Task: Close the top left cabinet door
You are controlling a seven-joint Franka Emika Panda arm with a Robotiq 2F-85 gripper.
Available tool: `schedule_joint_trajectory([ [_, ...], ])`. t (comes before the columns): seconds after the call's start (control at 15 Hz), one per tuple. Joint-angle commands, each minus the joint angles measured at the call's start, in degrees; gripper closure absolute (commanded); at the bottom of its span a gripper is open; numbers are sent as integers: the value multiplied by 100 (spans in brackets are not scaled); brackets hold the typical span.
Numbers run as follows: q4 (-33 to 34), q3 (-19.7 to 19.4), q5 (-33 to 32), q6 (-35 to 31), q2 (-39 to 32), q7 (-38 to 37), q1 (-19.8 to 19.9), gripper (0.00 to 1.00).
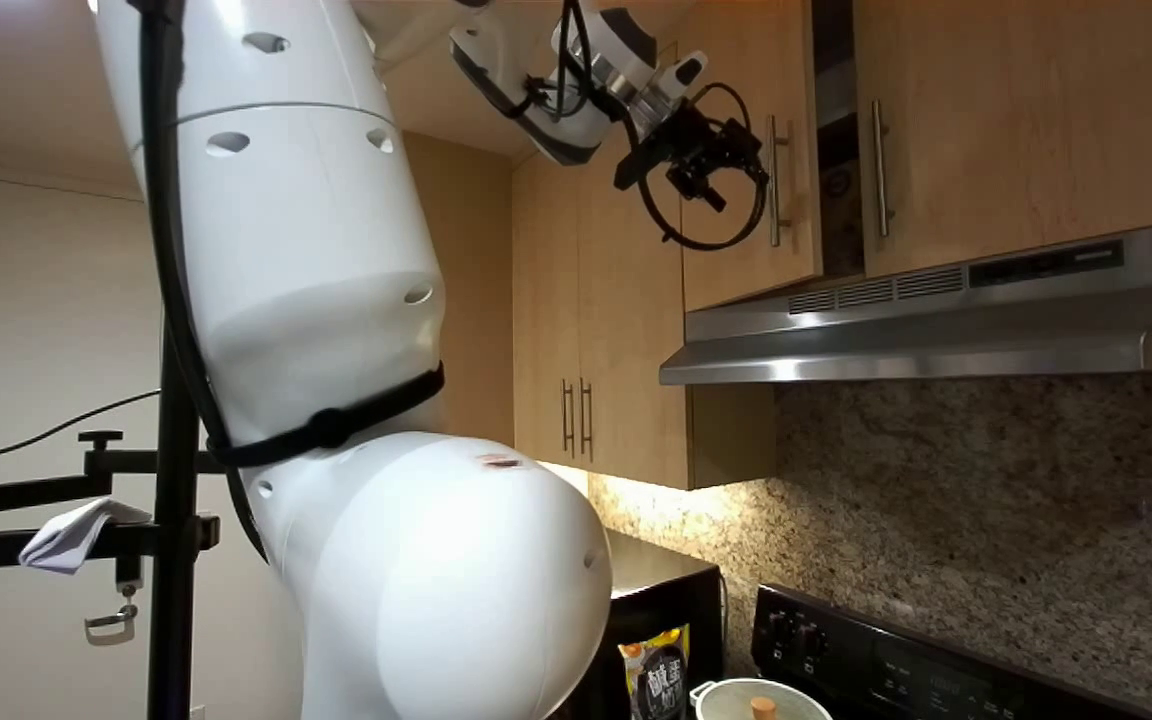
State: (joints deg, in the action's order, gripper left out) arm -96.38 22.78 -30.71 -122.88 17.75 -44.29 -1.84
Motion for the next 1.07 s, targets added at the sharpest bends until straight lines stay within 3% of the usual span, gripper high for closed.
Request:
schedule_joint_trajectory([
  [0.0, -573, -86, 309, 282, 462, -180, -151, 0],
  [0.6, -1893, -457, 1676, 1208, 1600, 400, -633, 0],
  [1.0, -2853, -659, 1864, 1997, 2207, 1300, -682, 0],
])
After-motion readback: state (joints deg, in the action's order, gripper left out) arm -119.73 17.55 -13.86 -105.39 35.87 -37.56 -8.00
